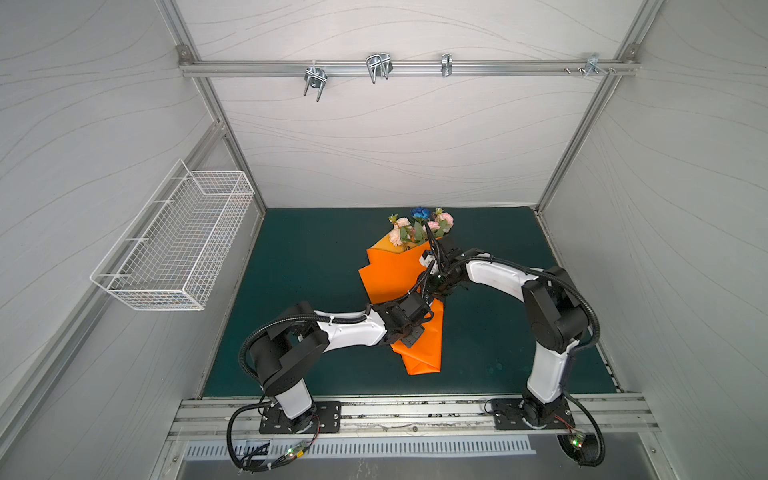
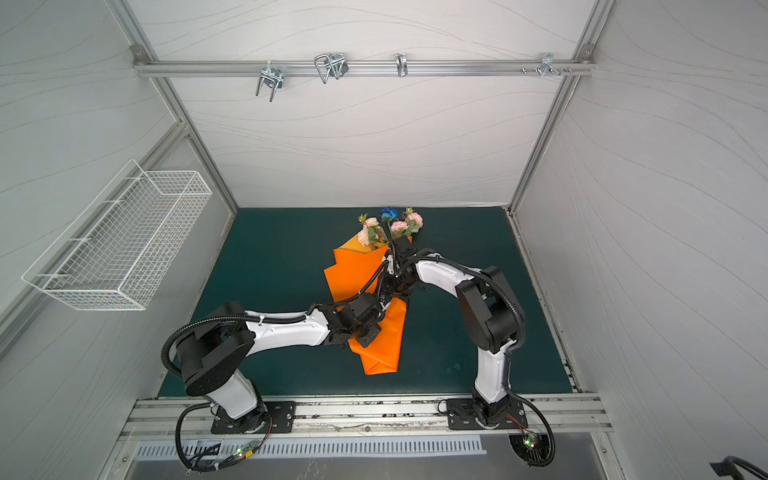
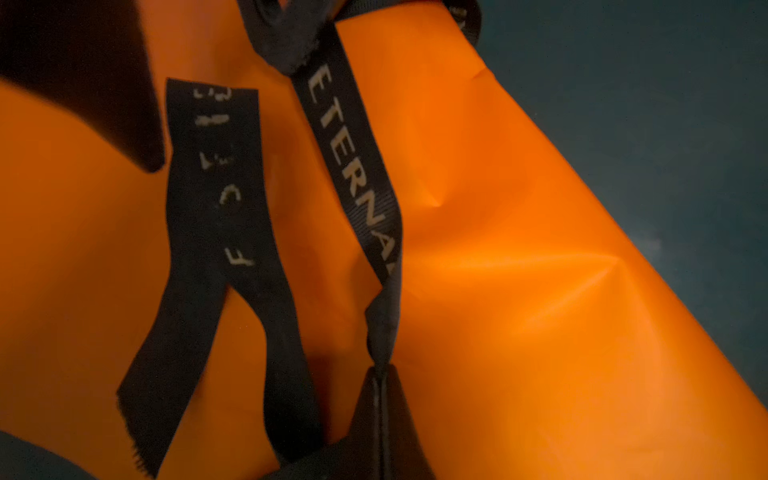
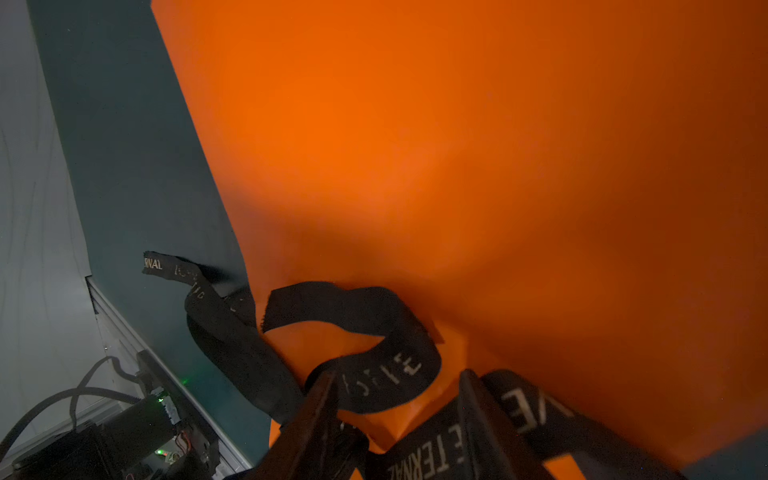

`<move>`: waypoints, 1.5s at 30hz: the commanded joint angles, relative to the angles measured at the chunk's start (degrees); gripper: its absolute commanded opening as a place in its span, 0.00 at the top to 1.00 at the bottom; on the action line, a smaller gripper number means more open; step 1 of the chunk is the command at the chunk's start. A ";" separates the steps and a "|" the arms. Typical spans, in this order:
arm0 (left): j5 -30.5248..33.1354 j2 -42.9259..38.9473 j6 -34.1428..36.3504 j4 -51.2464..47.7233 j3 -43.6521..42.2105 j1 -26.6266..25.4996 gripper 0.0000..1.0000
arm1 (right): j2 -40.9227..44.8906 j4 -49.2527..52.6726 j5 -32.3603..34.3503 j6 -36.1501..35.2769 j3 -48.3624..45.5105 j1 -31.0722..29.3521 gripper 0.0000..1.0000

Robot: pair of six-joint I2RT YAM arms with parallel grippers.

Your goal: Tie the bouquet of fake flowers

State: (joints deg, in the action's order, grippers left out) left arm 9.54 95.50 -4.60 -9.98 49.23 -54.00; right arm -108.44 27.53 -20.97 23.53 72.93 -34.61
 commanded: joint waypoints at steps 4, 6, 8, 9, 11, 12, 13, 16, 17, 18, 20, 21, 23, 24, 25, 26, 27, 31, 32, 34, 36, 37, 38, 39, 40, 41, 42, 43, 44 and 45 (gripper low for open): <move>-0.91 -0.53 -0.41 1.16 0.57 0.55 1.00 | -2.77 1.27 0.26 -0.33 2.23 -1.13 0.49; -0.84 -0.27 -0.57 0.94 0.95 0.65 1.00 | -3.00 1.35 -0.03 -0.38 2.24 -1.63 0.49; -0.75 -0.14 -0.76 0.75 1.03 0.73 1.00 | -3.17 1.23 -0.08 -0.30 1.81 -2.09 0.49; -0.62 -0.19 -0.78 0.68 1.04 0.86 1.00 | -3.31 0.84 -0.50 -0.28 1.60 -2.21 0.50; -0.45 -0.11 -0.94 0.50 1.21 1.09 1.00 | -3.74 0.03 -1.46 0.19 1.34 -2.30 0.54; -0.49 -0.09 -0.96 0.31 1.35 1.22 1.00 | -4.12 -0.26 -1.95 0.33 1.47 -2.38 0.56; -0.50 -0.09 -0.99 0.23 1.35 1.35 1.00 | -4.46 -0.28 -2.22 0.39 1.73 -2.55 0.58; -0.84 -0.12 -1.44 0.00 1.67 1.78 1.00 | -5.48 -0.32 -2.37 0.71 2.59 -3.03 0.65; -1.10 -0.08 -1.83 -0.03 1.83 1.95 1.00 | -5.81 -0.37 -2.36 0.81 2.80 -3.12 0.69; -1.20 -0.13 -2.21 -0.38 2.07 2.07 1.00 | -6.07 -0.44 -2.56 0.74 3.05 -3.18 0.75; -1.71 -0.07 -3.22 -1.47 2.76 2.59 1.00 | -6.09 -0.37 -3.02 0.73 3.50 -3.17 0.88; -1.74 -0.18 -3.79 -2.11 3.05 2.83 1.00 | -5.92 -0.48 -3.30 0.52 3.81 -3.18 0.97; -2.02 -1.13 -4.88 -3.21 3.48 3.31 0.99 | -5.35 -0.38 -3.66 0.30 4.30 -3.07 1.00; -2.32 -2.10 -5.36 -3.92 3.75 3.62 0.91 | -4.85 -0.43 -3.64 -0.07 4.67 -2.97 1.00; -2.30 -2.95 -5.70 -4.73 3.85 3.79 0.77 | -4.28 -0.34 -3.37 -0.28 4.85 -2.98 1.00; -2.25 -4.34 -6.00 -5.54 4.00 3.90 0.58 | -3.55 -0.20 -2.95 -0.45 5.03 -2.82 1.00; -1.97 -5.89 -6.20 -6.85 4.11 3.99 0.46 | -2.68 -0.25 -2.69 -0.50 5.12 -2.56 1.00; 0.85 -13.90 -8.16 -11.20 3.39 4.05 0.35 | 0.50 -0.67 -1.29 -0.69 4.78 -1.53 1.00; 1.84 -16.36 -9.28 -12.35 2.89 4.23 0.34 | 1.23 -0.81 -1.20 -0.68 4.73 -1.21 1.00; 3.65 -20.32 -12.91 -15.62 2.45 5.57 0.33 | 2.34 -0.95 -0.98 -0.71 4.54 -0.87 1.00; 4.63 -22.83 -18.28 -21.79 2.62 9.63 0.33 | 3.60 -1.06 -0.07 -0.85 4.06 -0.66 1.00; 4.05 -23.61 -20.75 -24.86 2.54 11.89 0.33 | 4.19 -1.27 0.20 -0.85 3.63 -0.70 1.00; 3.04 -24.26 -23.72 -27.99 2.36 14.60 0.34 | 4.96 -1.62 0.38 -0.84 3.18 -0.62 1.00; 1.62 -24.77 -27.19 -30.98 1.89 17.52 0.34 | 5.52 -1.86 0.54 -0.85 2.65 -0.59 1.00; -0.01 -25.20 -30.55 -33.55 1.29 20.26 0.36 | 6.05 -2.03 0.67 -0.75 2.26 -0.47 1.00; -1.90 -25.55 -33.07 -34.95 0.38 22.27 0.37 | 6.30 -2.13 0.65 -0.79 1.98 -0.49 1.00; -4.38 -26.17 -35.73 -35.53 -0.88 24.28 0.38 | 6.55 -2.51 0.54 -0.85 1.51 -0.54 1.00; -6.71 -27.07 -38.44 -35.12 -2.71 25.83 0.38 | 6.76 -2.99 0.10 -0.81 1.04 -0.52 1.00; -8.98 -28.01 -40.59 -33.96 -4.44 27.06 0.37 | 6.90 -3.37 -0.10 -0.77 0.52 -0.54 1.00; -11.27 -29.11 -43.36 -31.81 -6.64 28.42 0.35 | 6.95 -3.79 -0.44 -0.63 0.10 -0.55 1.00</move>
State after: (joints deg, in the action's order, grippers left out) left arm 5.48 68.75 -36.42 -38.26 45.95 -27.75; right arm -103.00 24.43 -21.23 23.68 74.35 -35.29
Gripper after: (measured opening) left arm 0.642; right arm 0.050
